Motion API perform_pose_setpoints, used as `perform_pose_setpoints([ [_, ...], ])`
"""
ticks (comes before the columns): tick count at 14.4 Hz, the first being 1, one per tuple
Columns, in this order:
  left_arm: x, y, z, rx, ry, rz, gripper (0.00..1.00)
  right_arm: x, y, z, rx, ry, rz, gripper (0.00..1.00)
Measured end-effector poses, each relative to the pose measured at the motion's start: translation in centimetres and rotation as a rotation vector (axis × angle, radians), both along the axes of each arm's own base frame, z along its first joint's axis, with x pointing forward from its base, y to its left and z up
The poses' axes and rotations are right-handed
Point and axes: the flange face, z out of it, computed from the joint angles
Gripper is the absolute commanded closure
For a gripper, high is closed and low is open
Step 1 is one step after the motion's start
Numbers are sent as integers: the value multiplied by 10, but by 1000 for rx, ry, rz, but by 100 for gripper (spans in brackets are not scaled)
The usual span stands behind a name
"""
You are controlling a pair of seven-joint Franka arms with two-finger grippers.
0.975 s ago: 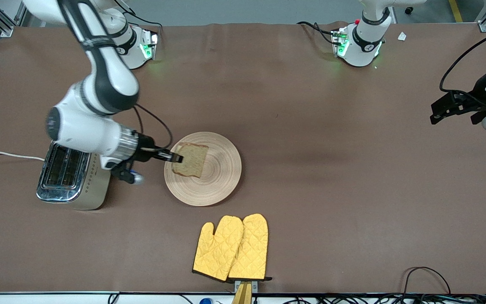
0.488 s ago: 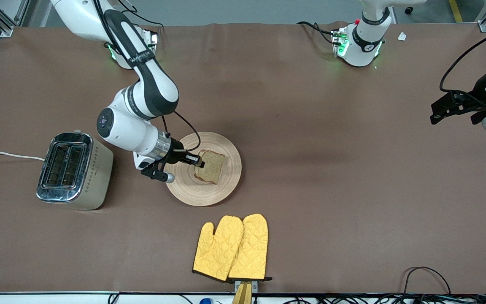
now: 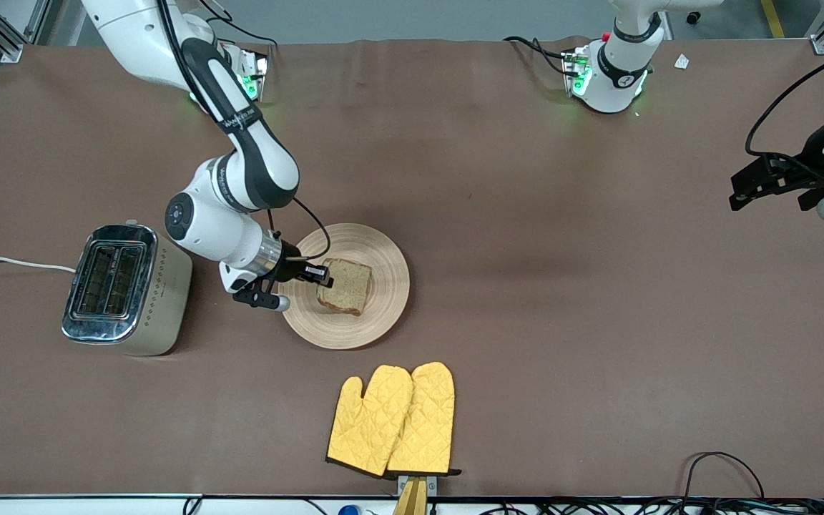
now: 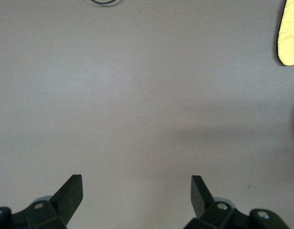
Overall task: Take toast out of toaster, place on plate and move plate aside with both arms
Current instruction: 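Lower the toast onto the plate and open the right gripper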
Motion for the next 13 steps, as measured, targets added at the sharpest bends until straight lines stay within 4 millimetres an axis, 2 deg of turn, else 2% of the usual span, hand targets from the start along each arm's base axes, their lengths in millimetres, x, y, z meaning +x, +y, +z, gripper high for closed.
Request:
perform_pose_setpoints([
  [5, 0, 0, -1, 0, 2, 0, 0, -5, -55, -33, -32, 17, 40, 98],
  [6, 0, 0, -1, 0, 2, 0, 0, -6, -58, -36, -34, 21, 41, 81],
  [7, 0, 0, -1, 0, 3, 0, 0, -7, -57, -37, -34, 23, 42, 49],
  [9, 0, 0, -1, 1, 6, 1, 0, -8, -55, -37, -31, 30, 45, 16],
  [11, 0, 0, -2, 1, 8, 1, 0, -9, -54, -38, -27, 47, 36, 1],
  [13, -1, 0, -2, 1, 8, 1, 0, -9, -53, -37, -22, 62, 22, 0],
])
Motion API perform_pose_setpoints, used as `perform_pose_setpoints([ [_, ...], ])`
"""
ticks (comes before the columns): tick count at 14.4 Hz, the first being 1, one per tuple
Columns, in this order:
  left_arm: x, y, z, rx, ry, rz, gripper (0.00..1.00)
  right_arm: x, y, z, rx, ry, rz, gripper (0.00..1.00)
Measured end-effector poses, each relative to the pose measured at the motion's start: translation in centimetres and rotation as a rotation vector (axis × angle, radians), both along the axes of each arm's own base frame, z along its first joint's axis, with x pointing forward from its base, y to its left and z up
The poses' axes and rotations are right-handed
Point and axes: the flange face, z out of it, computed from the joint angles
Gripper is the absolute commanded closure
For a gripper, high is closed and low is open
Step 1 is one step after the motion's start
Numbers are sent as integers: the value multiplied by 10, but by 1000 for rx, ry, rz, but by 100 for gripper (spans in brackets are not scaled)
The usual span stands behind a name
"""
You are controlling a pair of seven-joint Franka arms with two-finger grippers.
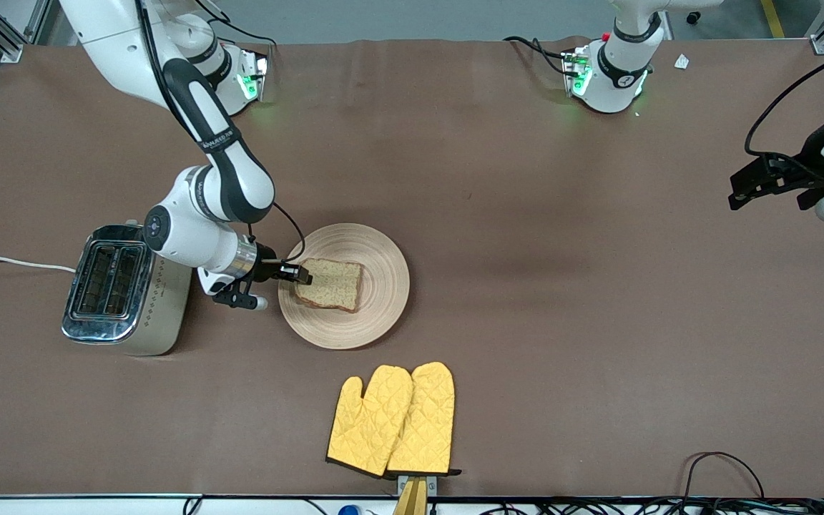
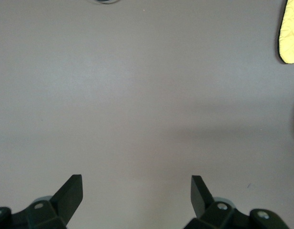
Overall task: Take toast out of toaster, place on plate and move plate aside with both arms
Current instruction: 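Lower the toast onto the plate and open the right gripper, then withdraw the right gripper while the left gripper reaches the plate rim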
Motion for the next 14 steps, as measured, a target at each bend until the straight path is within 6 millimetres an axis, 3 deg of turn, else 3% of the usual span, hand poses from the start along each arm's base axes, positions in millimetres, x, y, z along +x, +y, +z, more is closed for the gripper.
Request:
perform_pose_setpoints([
  [3, 0, 0, 0, 0, 1, 0, 0, 0, -4, 8, 14, 36, 2, 0],
  [9, -4, -8, -17, -63, 82, -5, 0, 14, -58, 58, -96, 13, 95, 0],
  [11, 3, -20, -45, -157, 148, -13, 0, 19, -86, 92, -159, 5, 142, 0],
  [14, 29, -46, -120, -352, 289, -25, 0, 23, -145, 170, -279, -51, 170, 0],
])
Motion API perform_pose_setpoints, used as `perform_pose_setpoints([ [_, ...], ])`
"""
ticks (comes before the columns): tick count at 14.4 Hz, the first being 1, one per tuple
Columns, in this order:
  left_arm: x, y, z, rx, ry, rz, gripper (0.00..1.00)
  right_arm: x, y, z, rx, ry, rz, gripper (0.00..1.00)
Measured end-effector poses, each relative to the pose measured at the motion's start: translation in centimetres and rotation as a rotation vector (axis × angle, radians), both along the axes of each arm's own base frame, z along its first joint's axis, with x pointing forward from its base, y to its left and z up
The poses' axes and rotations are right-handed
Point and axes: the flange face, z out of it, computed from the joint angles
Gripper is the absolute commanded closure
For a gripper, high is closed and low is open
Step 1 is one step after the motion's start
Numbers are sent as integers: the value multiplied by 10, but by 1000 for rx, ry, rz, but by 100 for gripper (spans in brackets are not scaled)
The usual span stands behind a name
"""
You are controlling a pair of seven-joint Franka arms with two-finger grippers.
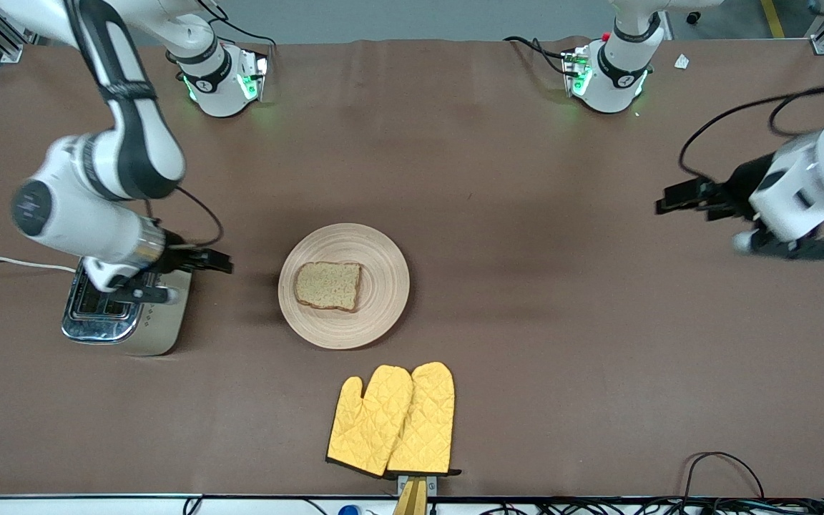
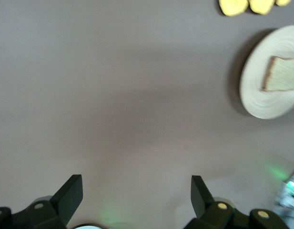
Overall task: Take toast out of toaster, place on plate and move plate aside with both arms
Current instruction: 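Withdraw the right gripper while the left gripper reaches the plate rim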
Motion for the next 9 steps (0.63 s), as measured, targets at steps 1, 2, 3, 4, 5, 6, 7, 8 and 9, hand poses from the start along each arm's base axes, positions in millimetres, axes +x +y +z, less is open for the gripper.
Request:
perform_pose_setpoints([
  [1, 10, -10, -28, -61, 45, 6, 0, -3, -18, 25, -35, -32, 2, 0],
  [2, 18, -20, -54, -118, 82, 15, 0, -8, -32, 46, -69, -57, 9, 0],
  [3, 24, -33, -77, -169, 115, 25, 0, -12, -41, 64, -106, -80, 20, 0],
  [4, 29, -48, -100, -213, 141, 27, 0, -17, -47, 80, -134, -95, 29, 0],
  [5, 32, -64, -122, -254, 157, 20, 0, -22, -51, 96, -153, -92, 37, 0],
  [6, 35, -82, -144, -296, 167, 11, 0, -24, -54, 117, -176, -82, 46, 0],
  [7, 36, -101, -167, -340, 176, 5, 0, -26, -56, 140, -203, -78, 53, 0],
  [8, 37, -119, -192, -380, 183, 4, 0, -27, -58, 162, -221, -78, 55, 0],
  [9, 37, -135, -216, -411, 186, 4, 0, -29, -59, 178, -230, -77, 53, 0],
])
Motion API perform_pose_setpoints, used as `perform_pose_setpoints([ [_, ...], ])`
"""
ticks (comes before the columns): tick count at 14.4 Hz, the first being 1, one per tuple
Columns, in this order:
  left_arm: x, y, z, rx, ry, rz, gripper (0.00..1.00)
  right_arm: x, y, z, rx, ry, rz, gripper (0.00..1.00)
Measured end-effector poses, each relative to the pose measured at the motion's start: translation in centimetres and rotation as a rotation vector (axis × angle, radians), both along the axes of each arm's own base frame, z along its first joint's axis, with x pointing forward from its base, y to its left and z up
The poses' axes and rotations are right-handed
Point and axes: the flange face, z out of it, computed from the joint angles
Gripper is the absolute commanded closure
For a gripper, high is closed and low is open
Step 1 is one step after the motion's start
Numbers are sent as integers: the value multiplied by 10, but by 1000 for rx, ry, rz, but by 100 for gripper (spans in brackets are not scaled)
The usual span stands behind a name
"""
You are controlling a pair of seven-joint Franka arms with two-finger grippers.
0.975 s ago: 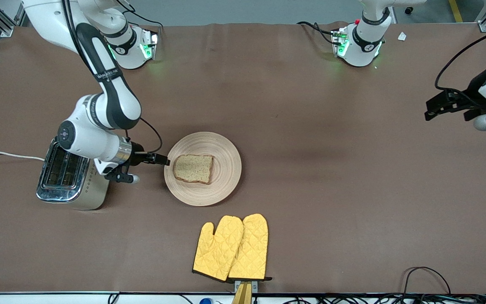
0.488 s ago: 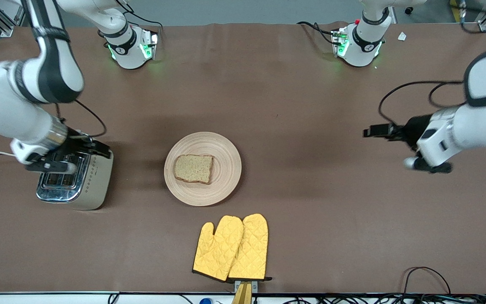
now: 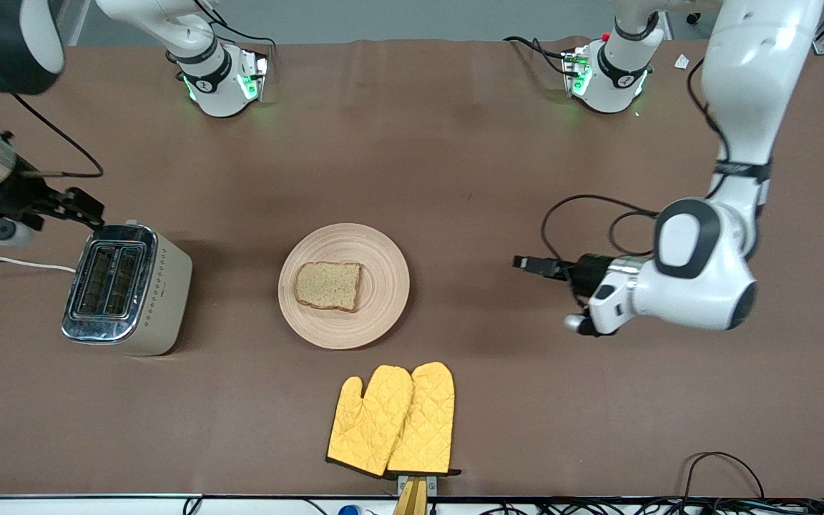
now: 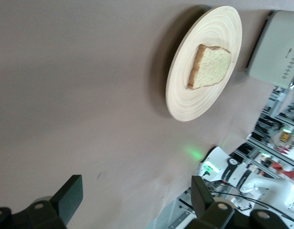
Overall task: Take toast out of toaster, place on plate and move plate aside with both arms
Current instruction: 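Withdraw the right gripper while the left gripper reaches the plate rim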
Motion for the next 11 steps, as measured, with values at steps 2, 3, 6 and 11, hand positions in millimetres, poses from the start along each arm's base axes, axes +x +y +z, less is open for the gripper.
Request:
perform_pose_setpoints([
  [2, -3, -32, -40, -38, -12, 13, 0, -2, -4, 13, -4, 2, -10, 0],
  [3, -5, -50, -54, -53, -25, 33, 0, -2, -7, 18, -5, 2, -16, 0],
  [6, -19, -113, -93, -94, -40, 146, 0, -8, -11, 42, -9, 16, -29, 0],
  [11, -62, -183, -164, -62, -25, 227, 0, -10, -38, 57, -9, 3, -78, 0],
])
